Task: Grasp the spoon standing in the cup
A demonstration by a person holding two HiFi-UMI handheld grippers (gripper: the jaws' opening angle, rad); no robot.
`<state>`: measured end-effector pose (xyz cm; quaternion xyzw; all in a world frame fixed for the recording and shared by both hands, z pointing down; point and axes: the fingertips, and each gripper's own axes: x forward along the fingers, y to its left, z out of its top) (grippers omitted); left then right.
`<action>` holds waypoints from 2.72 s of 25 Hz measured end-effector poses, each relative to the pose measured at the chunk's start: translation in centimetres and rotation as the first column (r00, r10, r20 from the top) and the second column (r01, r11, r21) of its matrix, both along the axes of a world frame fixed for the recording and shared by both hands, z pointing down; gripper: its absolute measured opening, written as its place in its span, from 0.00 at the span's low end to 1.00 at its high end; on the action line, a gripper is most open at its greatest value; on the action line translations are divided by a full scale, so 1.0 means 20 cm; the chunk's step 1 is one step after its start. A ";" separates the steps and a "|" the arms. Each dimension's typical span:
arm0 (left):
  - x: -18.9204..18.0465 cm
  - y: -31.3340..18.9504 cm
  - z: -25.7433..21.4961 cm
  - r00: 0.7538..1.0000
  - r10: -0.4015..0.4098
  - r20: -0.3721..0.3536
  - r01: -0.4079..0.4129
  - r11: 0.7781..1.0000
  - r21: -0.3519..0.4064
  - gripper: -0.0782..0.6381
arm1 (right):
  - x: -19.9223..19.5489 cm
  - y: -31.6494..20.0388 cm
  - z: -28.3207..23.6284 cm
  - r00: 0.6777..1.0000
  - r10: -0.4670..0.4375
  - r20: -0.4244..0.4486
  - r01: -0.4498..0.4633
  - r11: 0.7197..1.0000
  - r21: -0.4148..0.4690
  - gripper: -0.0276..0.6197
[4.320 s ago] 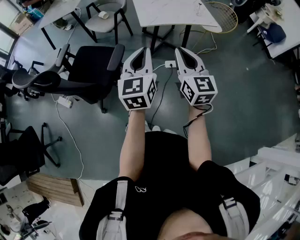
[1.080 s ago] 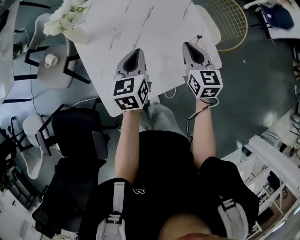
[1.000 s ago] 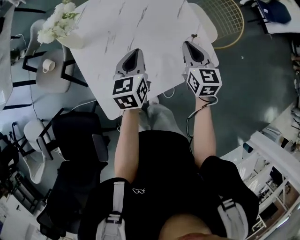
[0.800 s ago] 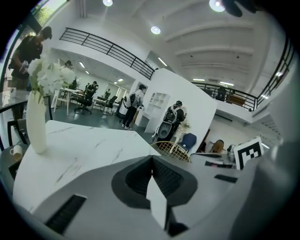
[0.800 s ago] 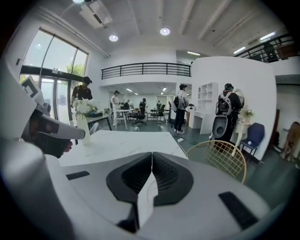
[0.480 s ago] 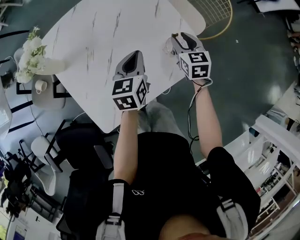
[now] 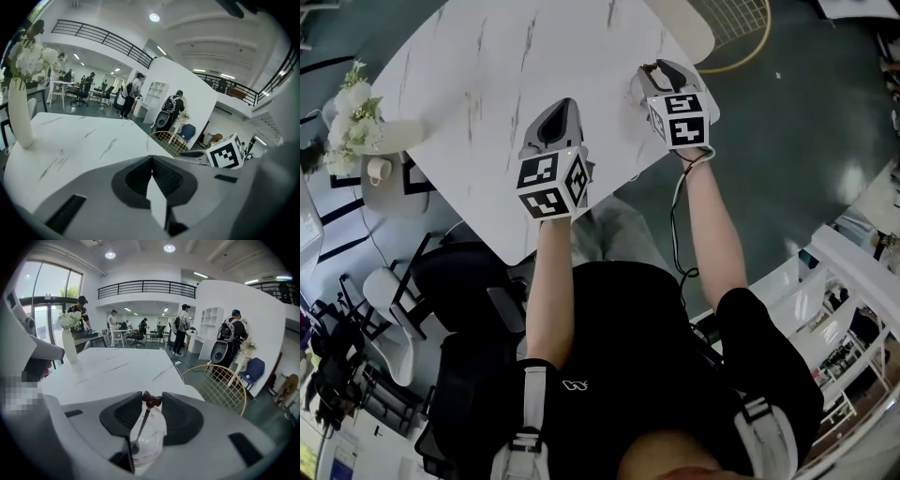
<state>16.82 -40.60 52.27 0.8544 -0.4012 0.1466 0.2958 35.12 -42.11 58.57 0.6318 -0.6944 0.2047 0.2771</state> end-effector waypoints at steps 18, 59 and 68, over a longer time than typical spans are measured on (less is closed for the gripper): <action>-0.41 0.01 -0.24 0.990 -0.125 -0.063 0.131 0.987 0.097 0.13 | -0.26 0.03 -0.67 0.993 0.010 -0.117 0.024 0.957 0.289 0.24; -1.46 0.21 -0.97 0.911 -0.384 -0.154 0.411 0.798 0.440 0.13 | -1.63 0.24 -1.35 0.856 -0.481 0.190 0.288 0.749 0.597 0.24; -1.45 0.18 -0.97 0.913 -0.378 -0.156 0.407 0.801 0.440 0.13 | -1.62 0.23 -1.35 0.864 -0.473 0.172 0.292 0.749 0.595 0.24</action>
